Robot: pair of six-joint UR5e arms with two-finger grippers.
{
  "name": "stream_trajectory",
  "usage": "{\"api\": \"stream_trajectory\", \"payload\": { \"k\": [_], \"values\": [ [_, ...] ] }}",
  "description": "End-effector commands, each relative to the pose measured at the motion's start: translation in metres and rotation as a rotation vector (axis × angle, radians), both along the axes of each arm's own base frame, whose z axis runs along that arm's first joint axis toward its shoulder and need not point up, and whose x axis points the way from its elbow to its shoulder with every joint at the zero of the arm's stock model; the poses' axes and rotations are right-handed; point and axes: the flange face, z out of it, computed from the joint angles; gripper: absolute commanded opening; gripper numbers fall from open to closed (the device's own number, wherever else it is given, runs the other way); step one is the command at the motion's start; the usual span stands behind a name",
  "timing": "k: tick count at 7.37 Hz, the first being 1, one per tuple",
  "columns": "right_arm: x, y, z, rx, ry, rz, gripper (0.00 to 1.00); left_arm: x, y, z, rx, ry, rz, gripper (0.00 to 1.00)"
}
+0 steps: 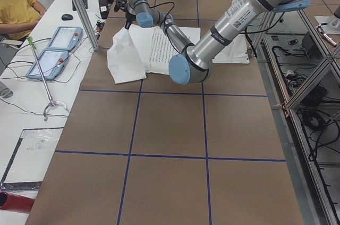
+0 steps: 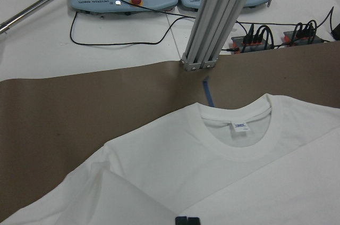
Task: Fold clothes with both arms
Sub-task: 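Fold the held sleeve across the shirt body toward the right gripper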
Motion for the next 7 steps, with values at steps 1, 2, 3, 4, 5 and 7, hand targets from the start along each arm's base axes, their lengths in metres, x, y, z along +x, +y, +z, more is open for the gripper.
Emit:
{"api": "stream_trajectory", "payload": {
  "k": [1,2,3,4,5,7],
  "values": [
    [0.000,0.000,0.001,-0.002,0.001,0.000,1.00,0.113,0.063,-0.013,-0.002,0.003,0.007,0.00],
    [0.000,0.000,0.001,-0.002,0.001,0.000,1.00,0.157,0.085,-0.001,0.018,0.047,0.000,0.00],
    [0.000,-0.001,0.003,-0.003,0.004,0.000,1.00,0.202,0.105,0.004,0.050,0.091,0.009,0.00],
    [0.000,0.000,0.002,-0.003,0.003,0.001,1.00,0.247,0.127,-0.005,0.080,0.112,0.007,0.00],
    [0.000,0.000,0.002,-0.003,0.003,0.001,1.00,0.265,0.144,-0.026,0.096,0.125,0.006,0.00],
    [0.000,-0.001,0.001,-0.004,0.001,0.004,1.00,0.273,0.157,-0.048,0.107,0.143,0.025,0.00]
  ]
}}
